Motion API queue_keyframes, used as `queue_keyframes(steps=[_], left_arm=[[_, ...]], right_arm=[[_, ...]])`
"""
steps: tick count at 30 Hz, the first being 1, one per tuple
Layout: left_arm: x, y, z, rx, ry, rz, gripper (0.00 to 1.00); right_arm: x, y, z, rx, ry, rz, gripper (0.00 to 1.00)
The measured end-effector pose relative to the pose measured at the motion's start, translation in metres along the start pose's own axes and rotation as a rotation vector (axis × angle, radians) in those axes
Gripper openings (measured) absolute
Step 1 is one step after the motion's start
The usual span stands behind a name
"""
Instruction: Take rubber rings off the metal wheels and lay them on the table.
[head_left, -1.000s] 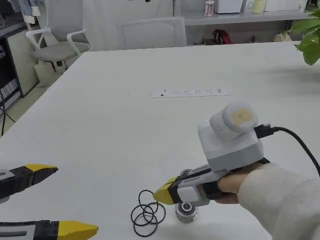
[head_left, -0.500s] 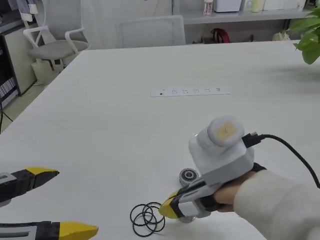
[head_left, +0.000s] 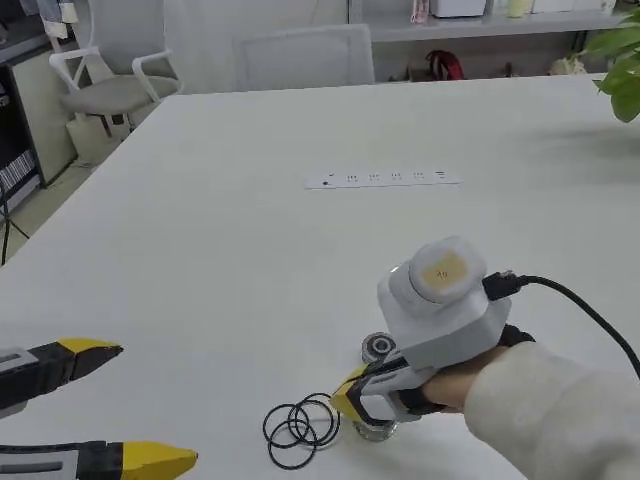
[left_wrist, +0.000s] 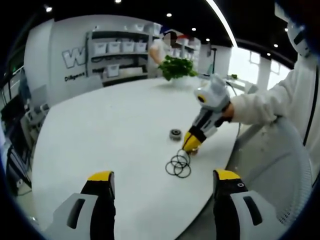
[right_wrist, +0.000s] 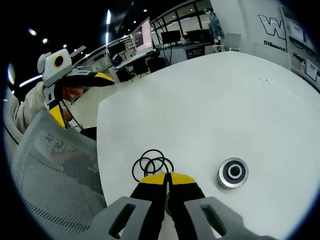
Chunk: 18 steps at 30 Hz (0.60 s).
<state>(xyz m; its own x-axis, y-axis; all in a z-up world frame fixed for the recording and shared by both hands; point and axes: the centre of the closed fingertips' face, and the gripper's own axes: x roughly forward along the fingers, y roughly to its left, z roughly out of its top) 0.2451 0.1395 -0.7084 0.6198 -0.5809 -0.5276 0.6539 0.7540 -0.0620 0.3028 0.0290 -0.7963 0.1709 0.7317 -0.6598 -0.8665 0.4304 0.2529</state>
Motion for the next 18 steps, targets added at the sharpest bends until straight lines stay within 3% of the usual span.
queue_keyframes(steps=[18], left_arm=[[0.001, 0.0, -0.004, -0.005, 0.01, -0.001, 0.81]], right_arm=[[-0.001, -0.015, -0.002, 0.04, -0.018, -0.046, 0.0]])
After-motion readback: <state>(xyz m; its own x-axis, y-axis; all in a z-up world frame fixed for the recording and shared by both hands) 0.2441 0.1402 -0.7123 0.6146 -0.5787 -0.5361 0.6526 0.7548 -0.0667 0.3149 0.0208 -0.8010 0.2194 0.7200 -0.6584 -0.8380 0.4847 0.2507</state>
